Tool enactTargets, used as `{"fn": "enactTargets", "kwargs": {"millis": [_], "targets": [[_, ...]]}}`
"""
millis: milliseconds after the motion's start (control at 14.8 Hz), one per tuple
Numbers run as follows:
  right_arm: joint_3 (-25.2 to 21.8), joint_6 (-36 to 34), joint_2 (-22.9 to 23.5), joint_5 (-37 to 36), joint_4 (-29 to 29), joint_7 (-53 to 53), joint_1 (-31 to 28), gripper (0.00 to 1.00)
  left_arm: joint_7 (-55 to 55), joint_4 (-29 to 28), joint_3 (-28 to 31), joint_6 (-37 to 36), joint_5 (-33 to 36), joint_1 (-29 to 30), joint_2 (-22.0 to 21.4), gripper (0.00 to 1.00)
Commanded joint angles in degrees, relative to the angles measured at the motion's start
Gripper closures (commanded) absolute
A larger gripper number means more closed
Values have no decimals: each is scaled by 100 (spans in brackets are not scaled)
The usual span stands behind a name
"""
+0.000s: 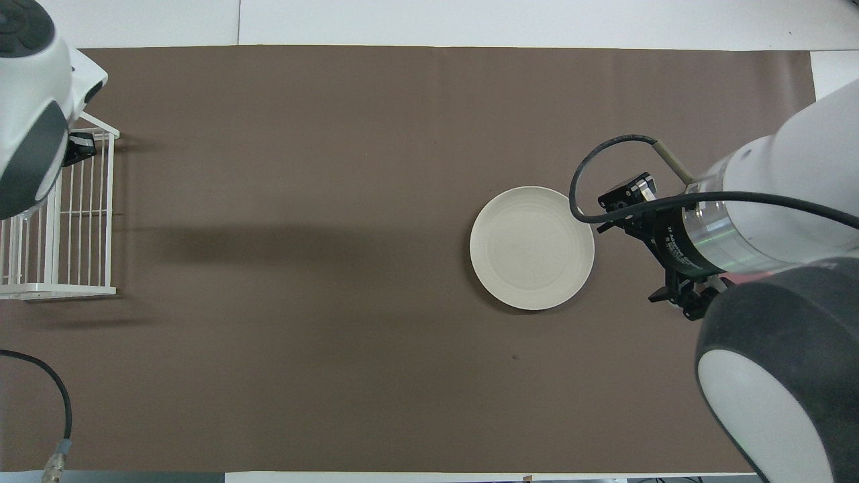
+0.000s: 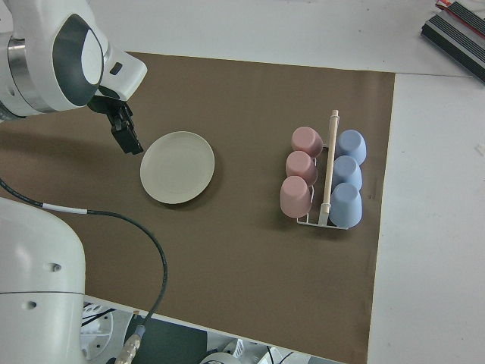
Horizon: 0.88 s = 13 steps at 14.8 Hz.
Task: Wipe plate with sponge
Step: 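Grasp the clear scrubber in the basket while the right gripper approaches the plate, then carry the scrubber toward the plate with the left gripper while the right gripper follows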
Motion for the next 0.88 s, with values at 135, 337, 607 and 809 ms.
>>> {"fn": "enactTargets", "kwargs": {"millis": [135,337,607,809], "targets": [[58,218,-95,66,-163,582,61,0,128,478,84,-585,-3491,659,-453,100],[58,7,-210,83,-305,1548,412,0,198,76,76,-638,-5314,1100,-726,100],[58,42,-210,170,-261,1753,528,0,452,-2011,111,-52,-7299,1188,-1795,100],[76,34,-280,180,-322,1814,702,0,1541,-4025,102,748,-8716,1127,-2877,100]]}}
